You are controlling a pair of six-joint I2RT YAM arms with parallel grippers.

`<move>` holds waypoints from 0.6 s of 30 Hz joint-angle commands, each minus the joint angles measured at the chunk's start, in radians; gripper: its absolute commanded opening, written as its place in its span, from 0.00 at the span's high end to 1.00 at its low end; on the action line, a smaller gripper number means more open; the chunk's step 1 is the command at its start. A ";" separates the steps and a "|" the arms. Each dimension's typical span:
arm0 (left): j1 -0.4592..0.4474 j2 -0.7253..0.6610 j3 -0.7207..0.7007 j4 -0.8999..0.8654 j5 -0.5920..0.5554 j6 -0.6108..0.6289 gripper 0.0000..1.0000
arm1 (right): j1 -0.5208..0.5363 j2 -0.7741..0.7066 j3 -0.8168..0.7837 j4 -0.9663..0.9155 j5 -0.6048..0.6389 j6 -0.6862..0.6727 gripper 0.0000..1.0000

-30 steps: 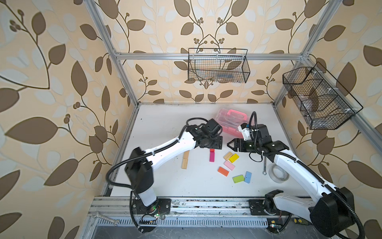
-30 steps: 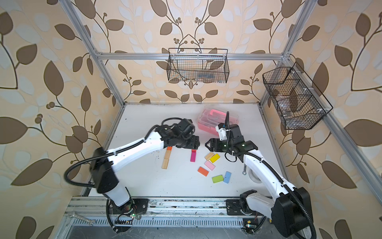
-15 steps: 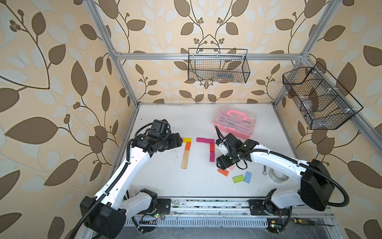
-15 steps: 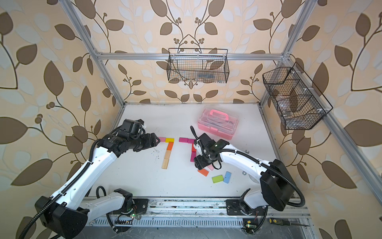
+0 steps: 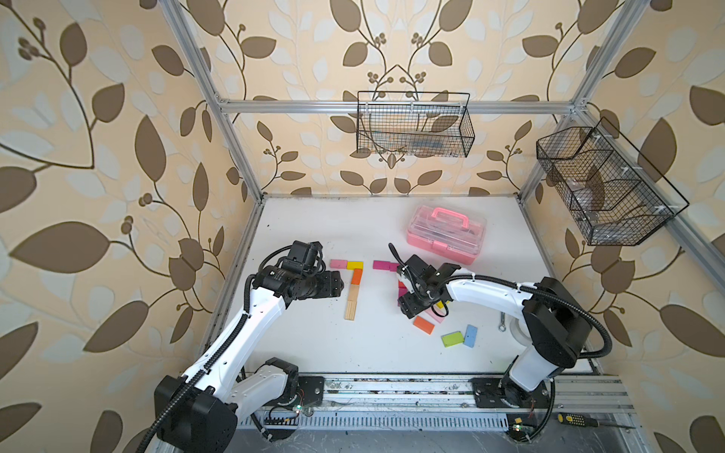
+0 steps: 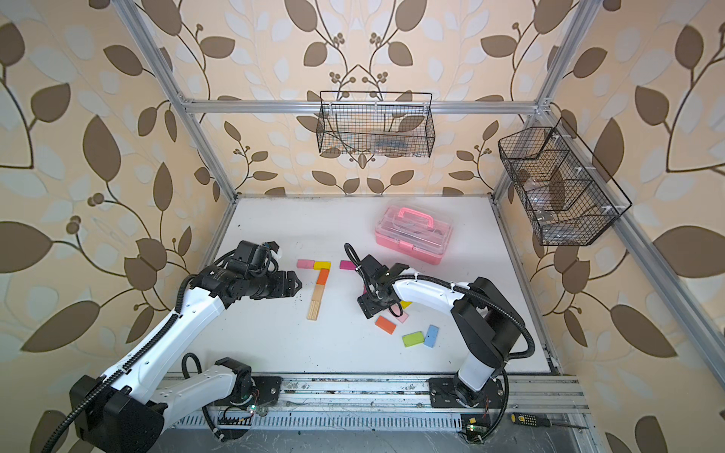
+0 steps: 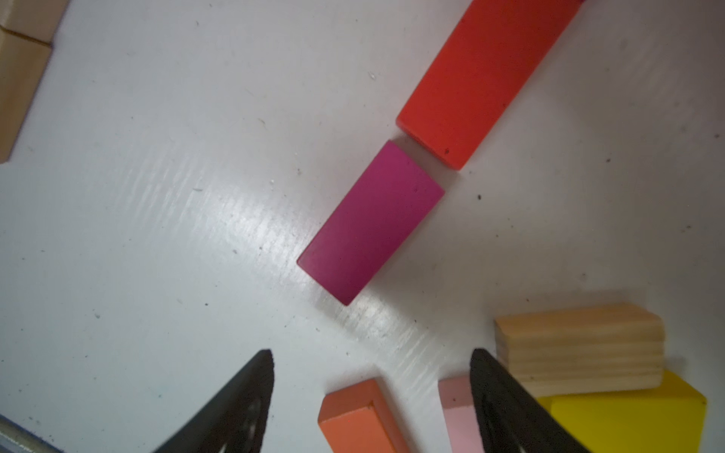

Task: Assemble the number 7 with building blocks
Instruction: Adjust the building block at the center of the board.

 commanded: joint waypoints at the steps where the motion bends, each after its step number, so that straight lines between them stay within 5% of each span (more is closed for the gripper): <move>1: 0.010 -0.028 -0.009 0.023 -0.005 0.039 0.16 | -0.003 0.038 0.032 0.026 0.031 -0.015 0.22; 18: 0.012 -0.008 -0.018 0.032 0.007 0.042 0.14 | -0.031 0.084 0.004 0.080 0.015 -0.023 0.33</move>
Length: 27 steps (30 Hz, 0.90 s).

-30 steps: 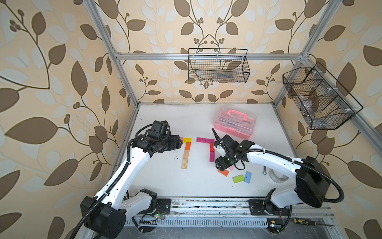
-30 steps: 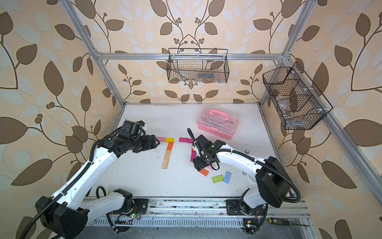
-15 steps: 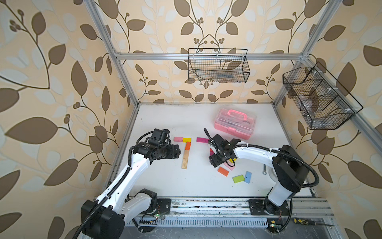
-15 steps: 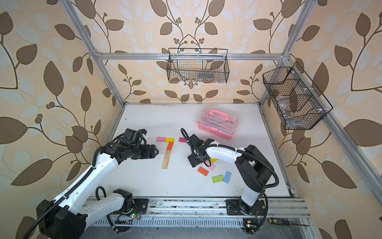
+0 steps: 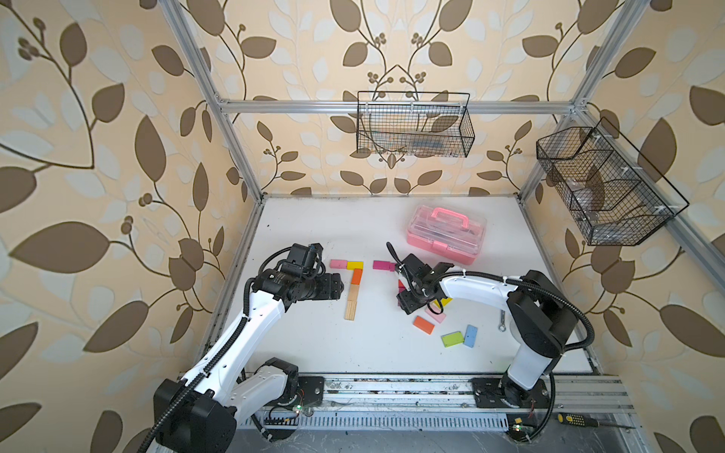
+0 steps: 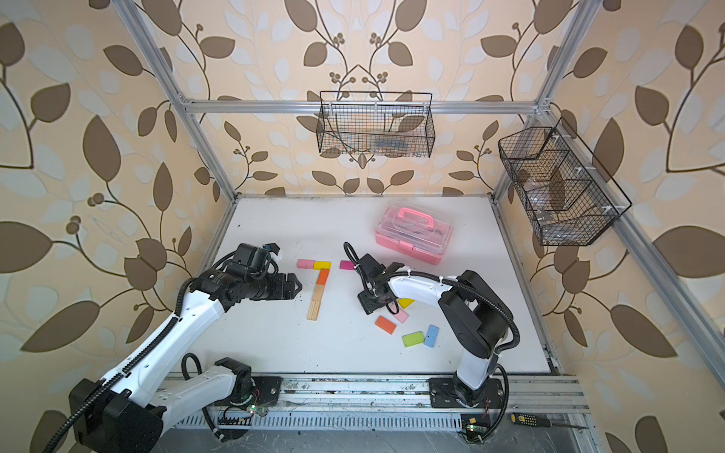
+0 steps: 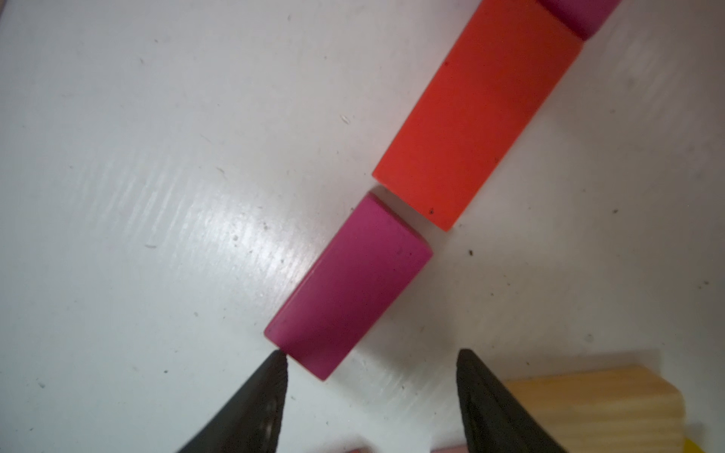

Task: Assemble the number 7 with building blocks
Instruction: Adjust the building block at the center of the board.

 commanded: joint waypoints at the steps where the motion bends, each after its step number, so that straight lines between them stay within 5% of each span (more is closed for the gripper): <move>1: 0.012 -0.002 -0.006 0.009 0.006 0.015 0.14 | -0.008 0.023 -0.004 0.015 0.002 -0.015 0.34; 8: 0.012 0.004 -0.008 0.011 0.009 0.013 0.14 | -0.014 0.015 -0.023 0.021 -0.001 -0.012 0.36; 16: 0.012 0.001 -0.009 0.013 0.015 0.015 0.14 | 0.024 -0.163 -0.033 -0.038 0.023 -0.007 0.23; 27: 0.013 0.001 -0.013 0.021 0.033 0.017 0.14 | 0.029 -0.180 -0.116 -0.139 -0.156 -0.132 0.24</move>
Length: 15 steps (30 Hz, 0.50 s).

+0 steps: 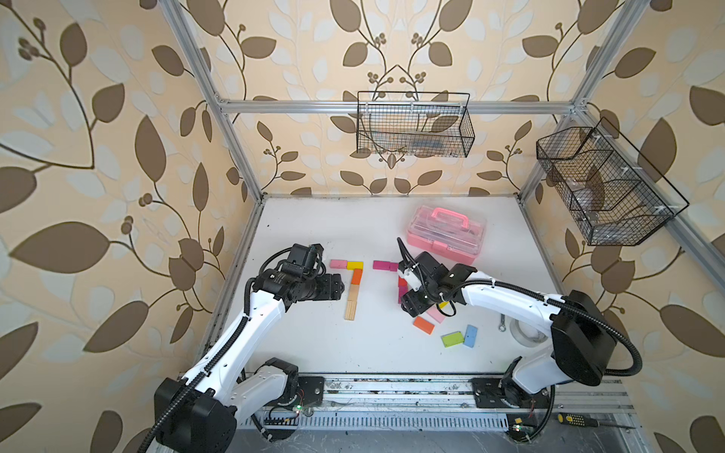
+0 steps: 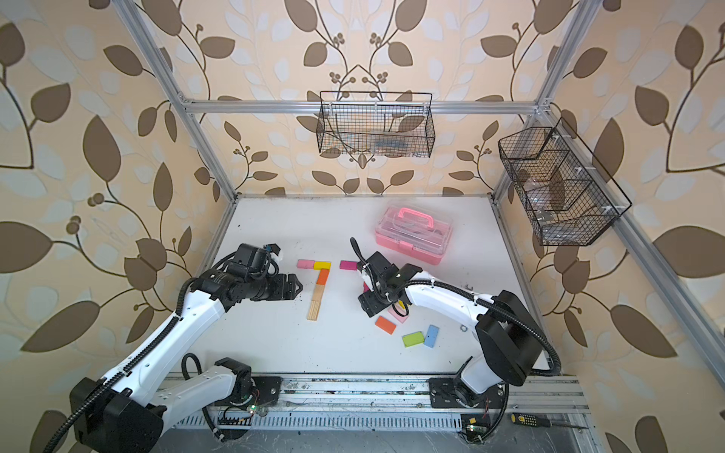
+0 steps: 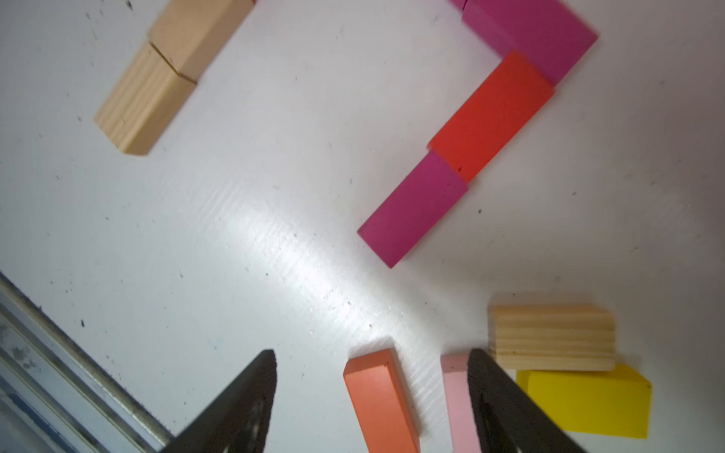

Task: Assemble the number 7 with building blocks
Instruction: Adjust the building block at the center of the board, then pick up the building block from the center of the board.

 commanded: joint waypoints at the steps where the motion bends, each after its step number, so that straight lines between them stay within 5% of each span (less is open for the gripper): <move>1: 0.013 -0.006 -0.011 0.019 0.026 0.015 0.14 | 0.011 0.036 -0.046 -0.053 -0.054 -0.046 0.25; 15: 0.012 -0.009 -0.012 0.024 0.046 0.015 0.13 | 0.043 0.102 -0.071 -0.070 -0.038 0.007 0.36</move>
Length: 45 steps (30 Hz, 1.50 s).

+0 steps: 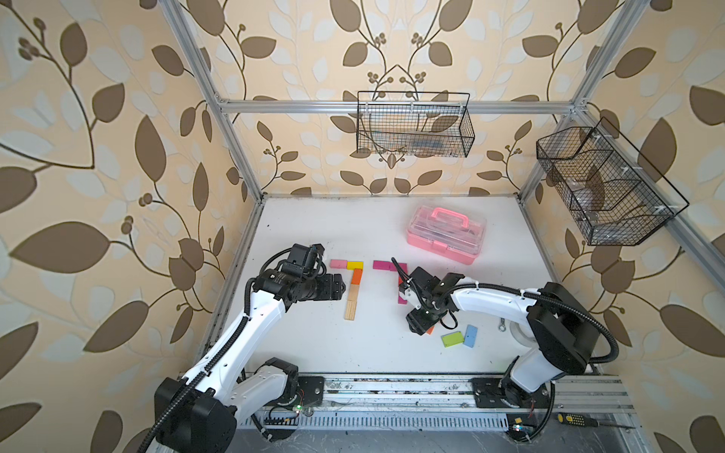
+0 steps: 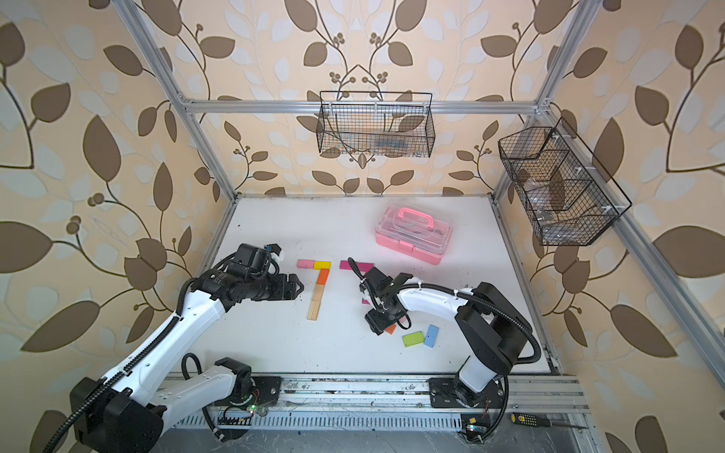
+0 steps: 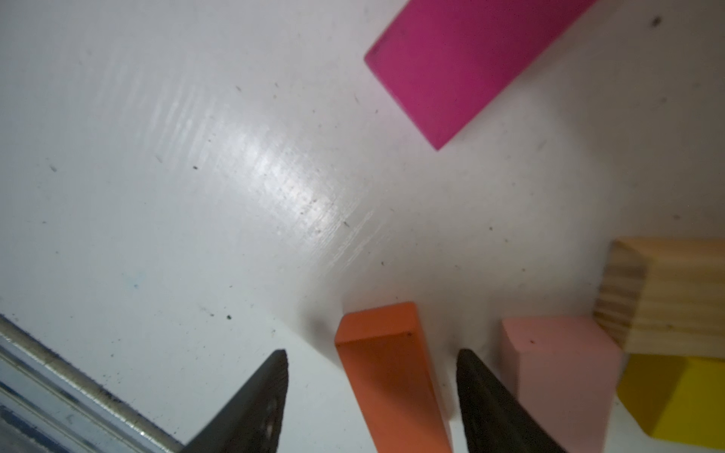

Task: Assemble the number 7 with building blocks
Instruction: Pick up the building block from the center of the board, then assemble the building block at the center of the board.

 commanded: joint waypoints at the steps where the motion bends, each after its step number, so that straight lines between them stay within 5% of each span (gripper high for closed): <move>1: 0.013 -0.007 -0.010 0.017 0.026 0.014 0.13 | 0.013 0.018 -0.010 -0.034 -0.006 0.012 0.38; 8: 0.013 -0.009 -0.010 0.019 0.033 0.015 0.13 | 0.014 0.012 -0.017 -0.073 0.045 0.060 0.55; 12: 0.013 -0.010 -0.010 0.021 0.033 0.014 0.13 | 0.014 -0.015 -0.028 -0.072 0.046 0.087 0.80; 16: 0.012 -0.012 -0.012 0.021 0.030 0.013 0.13 | 0.008 -0.072 -0.040 -0.047 0.029 0.158 0.88; 26: 0.013 -0.023 -0.014 0.022 0.019 0.010 0.13 | 0.000 -0.280 -0.119 0.136 0.006 0.594 0.86; 45: 0.013 -0.027 -0.015 0.024 0.027 0.016 0.13 | 0.105 -0.027 0.038 0.170 0.130 0.738 0.83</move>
